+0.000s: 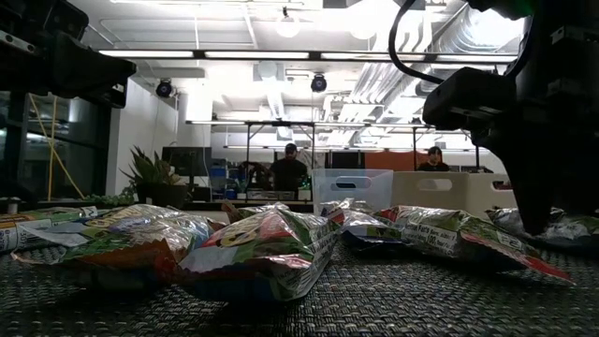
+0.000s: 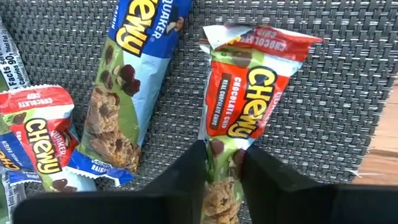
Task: Pick and place Granola Bars by type
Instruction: Put the red granola bar into the gray bin
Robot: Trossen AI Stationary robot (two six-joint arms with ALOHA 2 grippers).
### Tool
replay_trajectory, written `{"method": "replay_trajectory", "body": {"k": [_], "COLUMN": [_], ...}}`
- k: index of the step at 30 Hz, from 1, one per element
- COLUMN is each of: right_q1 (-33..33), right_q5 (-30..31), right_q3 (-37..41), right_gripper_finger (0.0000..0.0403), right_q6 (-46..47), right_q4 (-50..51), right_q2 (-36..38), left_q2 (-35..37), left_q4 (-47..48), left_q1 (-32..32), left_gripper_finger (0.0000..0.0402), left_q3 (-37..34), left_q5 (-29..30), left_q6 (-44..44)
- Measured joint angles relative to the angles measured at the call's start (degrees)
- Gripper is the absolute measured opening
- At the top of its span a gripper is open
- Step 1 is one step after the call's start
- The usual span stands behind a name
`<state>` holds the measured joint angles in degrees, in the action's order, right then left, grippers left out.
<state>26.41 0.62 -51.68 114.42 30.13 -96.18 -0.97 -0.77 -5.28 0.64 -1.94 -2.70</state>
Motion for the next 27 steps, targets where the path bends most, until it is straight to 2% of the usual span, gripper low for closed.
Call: {"method": "replay_trajectory", "body": {"k": [6,16,27], "right_q1": [0.7,2.5,2.9], "right_q5": [0.4,0.9,10.6], "right_q3": [0.0,-0.1,-11.2], "right_gripper_finger": [0.0051,0.0046,0.004], "right_q6": [-0.4,-0.5,-9.8], "right_q4": [-0.6,-1.4,6.4], "right_q2": [0.0,0.1,0.2], "left_q2": [0.0,0.0,0.0], "left_q4": [0.0,0.0,0.0], "left_q1": [0.0,0.0,0.0], "left_gripper_finger": [0.0001,0.0001,0.0001], "left_q3": [0.0,0.0,0.0], "left_q5": [0.0,0.0,0.0], "left_q6": [0.0,0.0,0.0]}}
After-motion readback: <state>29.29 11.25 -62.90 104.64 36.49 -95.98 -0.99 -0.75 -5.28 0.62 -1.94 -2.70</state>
